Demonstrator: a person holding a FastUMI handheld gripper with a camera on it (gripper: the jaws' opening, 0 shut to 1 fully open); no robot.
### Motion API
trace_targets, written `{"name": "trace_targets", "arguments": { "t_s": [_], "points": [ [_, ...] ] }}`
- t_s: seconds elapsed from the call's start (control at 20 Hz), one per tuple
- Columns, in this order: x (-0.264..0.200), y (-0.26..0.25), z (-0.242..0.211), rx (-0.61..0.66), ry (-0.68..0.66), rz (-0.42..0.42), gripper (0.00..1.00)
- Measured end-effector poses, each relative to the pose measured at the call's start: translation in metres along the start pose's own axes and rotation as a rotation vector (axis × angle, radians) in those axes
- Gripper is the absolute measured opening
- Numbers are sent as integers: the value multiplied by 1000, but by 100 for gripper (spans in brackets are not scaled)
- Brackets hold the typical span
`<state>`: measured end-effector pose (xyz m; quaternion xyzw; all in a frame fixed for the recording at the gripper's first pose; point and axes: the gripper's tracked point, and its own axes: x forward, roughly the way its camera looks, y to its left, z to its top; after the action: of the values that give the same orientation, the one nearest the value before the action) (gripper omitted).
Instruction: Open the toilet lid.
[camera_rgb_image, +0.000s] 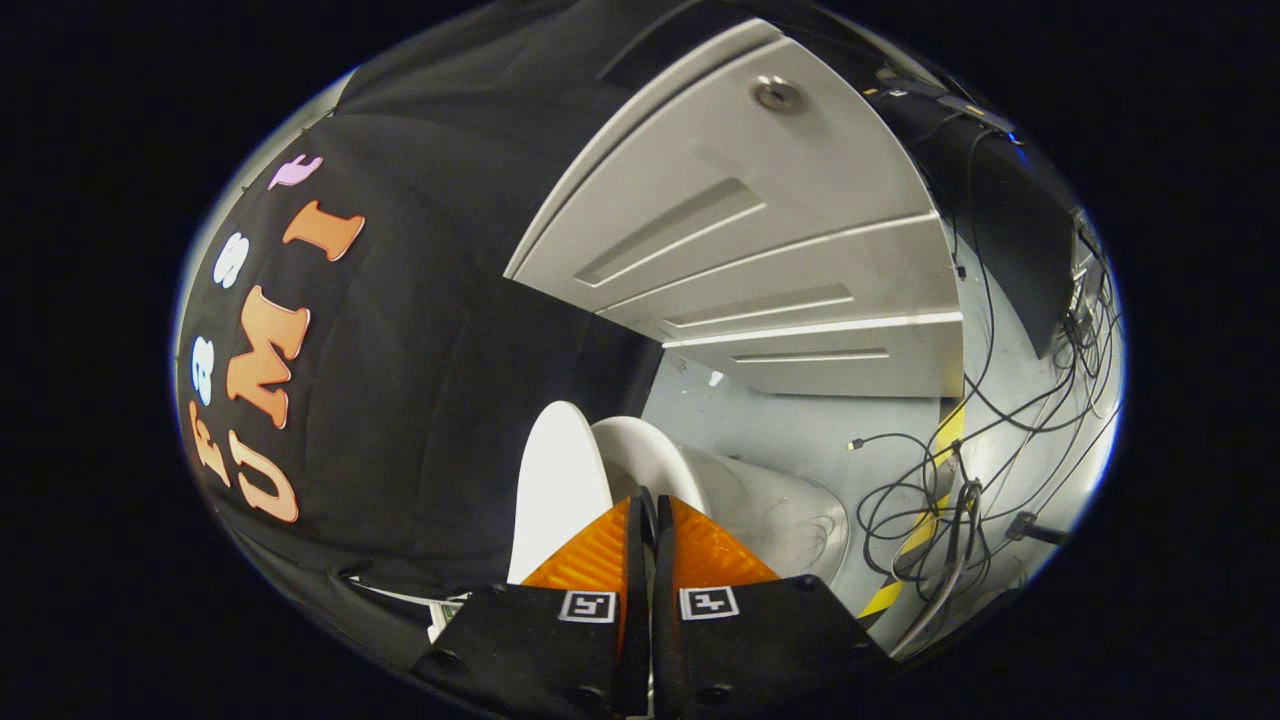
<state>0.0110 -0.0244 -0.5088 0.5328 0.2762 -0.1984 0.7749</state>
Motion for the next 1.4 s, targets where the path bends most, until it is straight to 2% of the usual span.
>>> {"name": "trace_targets", "arguments": {
  "t_s": [0.4, 0.6, 0.9, 1.4],
  "points": [
    [-27, 71, 16, -55, -110, 80, 10],
    [-47, 112, 13, -193, -152, 98, 9],
    [-78, 170, -6, -327, -185, 136, 9],
    [-118, 244, -49, -454, -194, 181, 9]
  ]
}}
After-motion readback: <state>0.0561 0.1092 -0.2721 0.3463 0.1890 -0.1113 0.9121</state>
